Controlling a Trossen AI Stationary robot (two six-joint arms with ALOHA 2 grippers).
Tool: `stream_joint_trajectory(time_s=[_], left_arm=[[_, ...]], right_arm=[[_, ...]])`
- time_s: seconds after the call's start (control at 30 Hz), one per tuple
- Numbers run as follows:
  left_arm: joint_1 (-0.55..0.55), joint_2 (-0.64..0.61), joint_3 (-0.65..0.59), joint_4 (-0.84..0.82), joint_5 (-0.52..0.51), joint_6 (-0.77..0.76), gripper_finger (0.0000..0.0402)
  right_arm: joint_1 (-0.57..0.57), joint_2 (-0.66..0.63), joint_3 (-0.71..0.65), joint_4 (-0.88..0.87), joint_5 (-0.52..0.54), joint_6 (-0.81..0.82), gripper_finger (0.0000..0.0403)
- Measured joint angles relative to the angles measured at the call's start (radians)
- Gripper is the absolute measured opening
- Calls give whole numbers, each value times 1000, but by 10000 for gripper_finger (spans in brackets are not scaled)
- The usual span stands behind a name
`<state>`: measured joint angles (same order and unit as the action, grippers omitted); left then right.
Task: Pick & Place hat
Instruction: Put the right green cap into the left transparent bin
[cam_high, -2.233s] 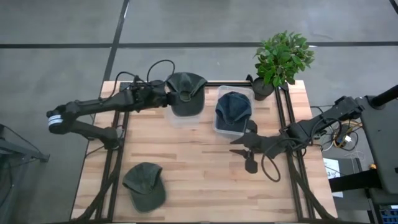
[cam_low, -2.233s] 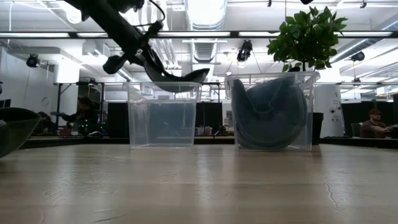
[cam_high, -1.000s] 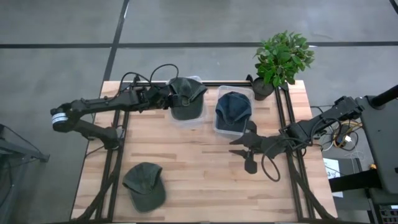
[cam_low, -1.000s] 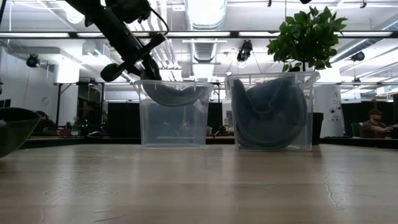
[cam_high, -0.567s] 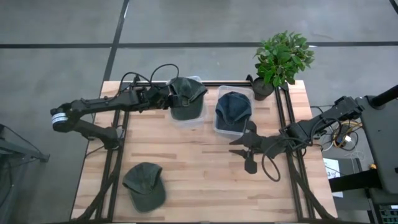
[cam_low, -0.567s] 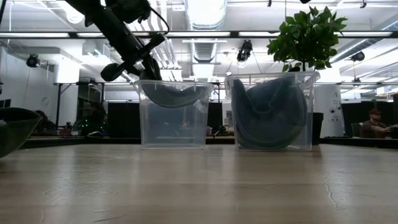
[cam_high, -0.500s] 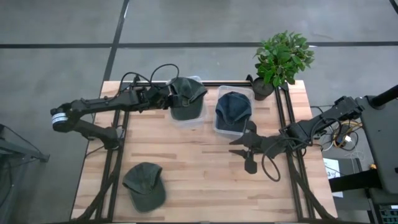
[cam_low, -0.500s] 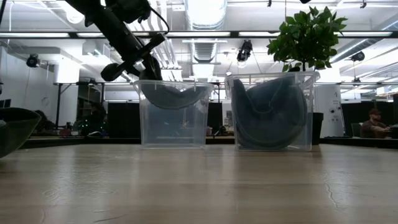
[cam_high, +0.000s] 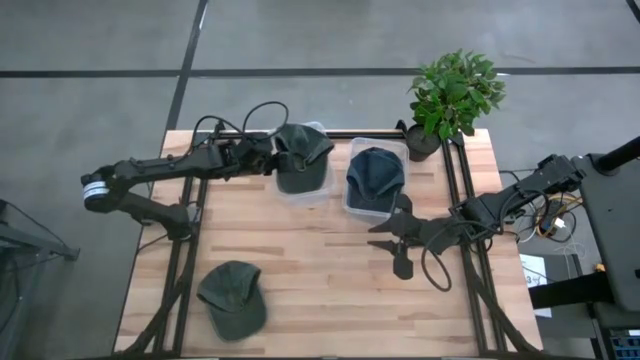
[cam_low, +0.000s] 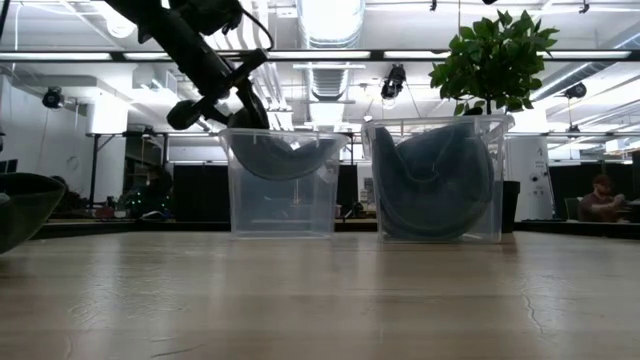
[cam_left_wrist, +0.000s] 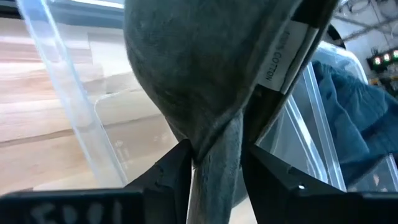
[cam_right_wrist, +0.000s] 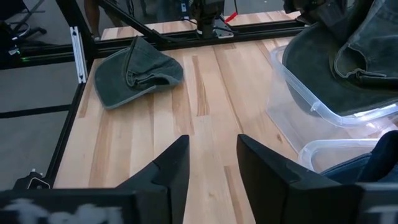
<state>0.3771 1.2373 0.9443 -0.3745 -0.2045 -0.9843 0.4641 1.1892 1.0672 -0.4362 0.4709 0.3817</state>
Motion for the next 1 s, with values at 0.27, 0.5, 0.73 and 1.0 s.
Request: stream_joint_trajectory(time_s=[0.27, 0.5, 0.73, 1.0], left_arm=[[1, -13, 0, 0, 9, 51, 131], [1, -35, 0, -1, 9, 96, 131], [6, -69, 0, -52, 6, 129, 131], [8, -129, 0, -75, 3, 145, 131]], right_arm=[[0, 0, 0, 1, 0, 1, 122], [0, 0, 0, 1, 0, 1, 131], [0, 0, 0, 1, 0, 1, 133], [0, 0, 0, 1, 0, 0, 123]])
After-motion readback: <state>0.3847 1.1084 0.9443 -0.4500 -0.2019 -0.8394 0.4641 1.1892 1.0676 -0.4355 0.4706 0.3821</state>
